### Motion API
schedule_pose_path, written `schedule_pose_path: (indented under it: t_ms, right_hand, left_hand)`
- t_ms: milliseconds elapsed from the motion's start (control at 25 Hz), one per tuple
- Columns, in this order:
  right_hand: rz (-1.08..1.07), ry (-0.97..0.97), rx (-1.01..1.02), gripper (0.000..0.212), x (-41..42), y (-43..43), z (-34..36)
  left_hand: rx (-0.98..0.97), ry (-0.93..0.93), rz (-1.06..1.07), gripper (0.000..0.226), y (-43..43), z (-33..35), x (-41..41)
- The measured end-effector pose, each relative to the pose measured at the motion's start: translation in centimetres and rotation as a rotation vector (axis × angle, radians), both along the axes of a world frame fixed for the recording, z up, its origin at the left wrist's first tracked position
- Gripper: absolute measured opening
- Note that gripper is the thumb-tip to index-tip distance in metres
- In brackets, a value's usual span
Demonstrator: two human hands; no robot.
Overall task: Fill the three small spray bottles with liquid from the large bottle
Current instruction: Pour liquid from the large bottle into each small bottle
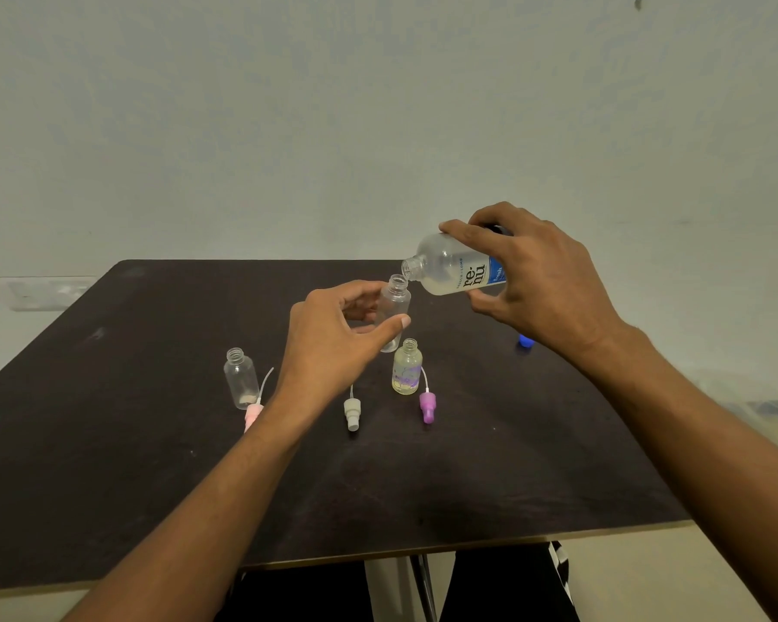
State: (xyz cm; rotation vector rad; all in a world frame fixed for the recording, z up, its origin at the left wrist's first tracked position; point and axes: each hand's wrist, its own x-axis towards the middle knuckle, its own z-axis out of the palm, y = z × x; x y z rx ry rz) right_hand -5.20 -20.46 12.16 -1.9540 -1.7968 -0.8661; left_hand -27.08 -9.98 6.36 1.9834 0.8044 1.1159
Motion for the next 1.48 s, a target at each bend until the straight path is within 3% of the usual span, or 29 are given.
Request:
schedule_pose_path:
  t_ms: [1480]
  right_hand:
    - [0.020,-0.047,0.021,0.072,-0.36,-0.33,0.31]
  left_hand:
    - [-0.021,0.020,-0.003,0.043,-0.07,-0.43,-0.19]
